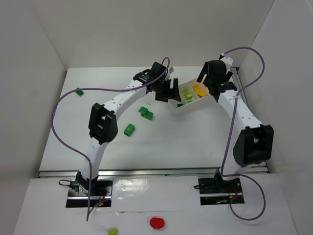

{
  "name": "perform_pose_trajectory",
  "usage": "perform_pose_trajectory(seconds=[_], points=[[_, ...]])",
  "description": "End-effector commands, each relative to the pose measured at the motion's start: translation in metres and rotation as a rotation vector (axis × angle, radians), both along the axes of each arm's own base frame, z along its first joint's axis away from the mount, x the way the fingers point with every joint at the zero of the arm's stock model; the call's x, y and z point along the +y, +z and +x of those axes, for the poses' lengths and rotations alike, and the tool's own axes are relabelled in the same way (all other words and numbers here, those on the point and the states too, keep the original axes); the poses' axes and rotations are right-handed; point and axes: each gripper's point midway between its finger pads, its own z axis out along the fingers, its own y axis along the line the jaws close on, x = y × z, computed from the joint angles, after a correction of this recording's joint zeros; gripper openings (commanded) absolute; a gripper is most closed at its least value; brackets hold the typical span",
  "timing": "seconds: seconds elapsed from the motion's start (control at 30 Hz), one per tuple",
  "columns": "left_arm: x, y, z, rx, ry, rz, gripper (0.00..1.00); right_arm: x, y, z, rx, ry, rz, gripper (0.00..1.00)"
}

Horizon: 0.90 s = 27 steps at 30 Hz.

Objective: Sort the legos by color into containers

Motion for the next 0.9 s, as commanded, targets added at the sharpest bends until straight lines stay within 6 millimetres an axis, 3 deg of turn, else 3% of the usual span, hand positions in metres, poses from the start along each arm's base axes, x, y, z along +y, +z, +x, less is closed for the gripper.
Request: perform_pose_trajectory(seconds=[0.0, 0.03, 0.07, 0.1, 0.17, 0.2, 0.23, 0.27, 0.3, 0.33, 0.4, 0.43, 0.47, 0.5, 0.53, 0.57, 0.6, 0.63, 0.67, 0.7, 0.87], points=[[0.027, 0.077, 0.001, -0.154, 0.048, -0.047, 0.86, -0.001, 0.031, -0.015, -0.081, 0.006, 0.035, 0.92], [0.038, 0.081, 0.002, -0.168, 0.06, -0.037, 0.84, 0.0, 0.029, -0.021, -0.059, 0.015, 0.037, 0.92], [0.06, 0.082, 0.01, -0.192, 0.101, 0.003, 0.83, 0.014, 0.035, -0.024, -0.064, 0.057, 0.037, 0.92], [0.078, 0.084, 0.004, -0.196, 0.126, 0.035, 0.83, 0.024, 0.043, -0.028, -0.078, 0.097, 0.034, 0.92], [0.114, 0.076, 0.0, -0.178, 0.192, 0.117, 0.82, 0.067, 0.046, -0.035, -0.077, 0.241, 0.056, 0.9], [0.149, 0.07, -0.001, -0.175, 0.273, 0.173, 0.82, 0.083, 0.046, -0.038, -0.071, 0.304, 0.048, 0.9], [0.168, 0.067, -0.003, -0.169, 0.312, 0.195, 0.82, 0.098, 0.04, -0.04, -0.057, 0.346, 0.054, 0.9], [0.185, 0.064, -0.006, -0.154, 0.343, 0.206, 0.82, 0.126, 0.036, -0.047, -0.042, 0.43, 0.058, 0.9], [0.22, 0.061, -0.002, -0.127, 0.423, 0.205, 0.82, 0.138, 0.026, -0.051, -0.016, 0.475, 0.042, 0.9], [0.24, 0.045, -0.008, -0.083, 0.455, 0.216, 0.82, 0.151, 0.01, -0.054, 0.019, 0.502, 0.036, 0.9], [0.279, 0.042, -0.007, -0.053, 0.563, 0.201, 0.82, 0.18, -0.002, -0.064, 0.048, 0.57, 0.029, 0.9], [0.316, 0.038, -0.004, -0.03, 0.656, 0.202, 0.79, 0.19, -0.016, -0.068, 0.086, 0.597, 0.012, 0.9], [0.331, 0.037, -0.004, -0.01, 0.7, 0.201, 0.76, 0.2, -0.014, -0.07, 0.09, 0.618, 0.01, 0.92], [0.35, 0.022, -0.003, 0.033, 0.754, 0.233, 0.75, 0.217, -0.014, -0.077, 0.09, 0.658, 0.008, 0.92], [0.381, 0.022, 0.002, 0.039, 0.845, 0.265, 0.75, 0.225, -0.014, -0.079, 0.09, 0.675, 0.007, 0.93], [0.409, 0.006, 0.002, 0.097, 0.938, 0.304, 0.78, 0.239, -0.013, -0.084, 0.089, 0.706, 0.006, 0.93], [0.409, 0.0, 0.004, 0.118, 0.936, 0.312, 0.79, 0.244, -0.013, -0.087, 0.089, 0.72, 0.006, 0.93], [0.433, 0.0, 0.008, 0.119, 1.003, 0.325, 0.79, 0.246, -0.017, -0.085, 0.092, 0.72, 0.005, 0.93], [0.444, -0.005, 0.01, 0.142, 1.04, 0.328, 0.79, 0.253, -0.012, -0.088, 0.082, 0.735, 0.007, 0.93], [0.465, -0.02, 0.01, 0.183, 1.096, 0.357, 0.81, 0.258, -0.017, -0.09, 0.091, 0.746, 0.004, 0.93], [0.514, -0.03, 0.04, 0.182, 1.204, 0.361, 0.85, 0.263, -0.016, -0.091, 0.089, 0.755, 0.004, 0.94]])
